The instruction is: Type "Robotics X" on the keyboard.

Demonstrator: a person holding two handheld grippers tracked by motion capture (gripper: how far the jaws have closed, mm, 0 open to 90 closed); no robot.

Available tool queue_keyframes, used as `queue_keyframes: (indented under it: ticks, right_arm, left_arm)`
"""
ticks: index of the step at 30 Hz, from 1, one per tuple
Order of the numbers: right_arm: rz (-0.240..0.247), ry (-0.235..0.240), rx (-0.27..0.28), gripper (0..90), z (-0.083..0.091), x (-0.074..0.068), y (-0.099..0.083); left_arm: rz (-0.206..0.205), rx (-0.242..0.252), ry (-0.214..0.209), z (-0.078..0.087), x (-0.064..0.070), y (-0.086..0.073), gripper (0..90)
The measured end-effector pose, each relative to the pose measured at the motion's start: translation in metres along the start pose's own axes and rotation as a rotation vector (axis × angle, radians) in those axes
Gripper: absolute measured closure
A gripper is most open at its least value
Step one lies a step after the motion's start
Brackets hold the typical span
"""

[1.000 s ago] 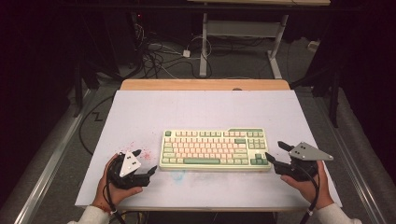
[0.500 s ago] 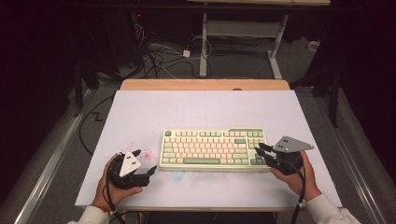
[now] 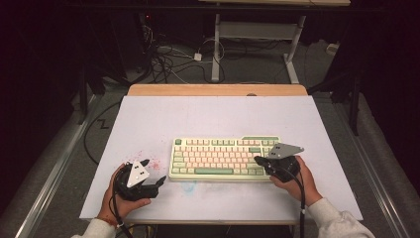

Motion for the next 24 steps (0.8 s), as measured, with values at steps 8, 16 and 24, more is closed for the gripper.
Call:
queue_keyframes:
  ticks: [8,16,24]
  right_arm:
    - [0.002,0.008,-0.043,90.0,-0.011,0.0,-0.006]
    - [-0.006,0.006,-0.039,90.0,-0.012,-0.001,-0.011]
    - [-0.006,-0.01,-0.033,90.0,-0.012,-0.003,-0.012]
  left_arm:
    - [0.003,0.003,-0.006,0.001,0.001,0.002,23.8]
    - [0.011,0.004,-0.059,0.006,-0.001,0.011,61.2]
    - [-0.088,-0.059,-0.107,-0.001,0.007,0.045,87.5]
Point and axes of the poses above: each handheld gripper's, and its own axes: z roughly backward along the jaws, y roughly out of its top, x roughly to its right, the point moved 2 cm from there along -z, roughly forward along the jaws, and after that the axes turned 11 degrees about -x, right-handed, at the moved point
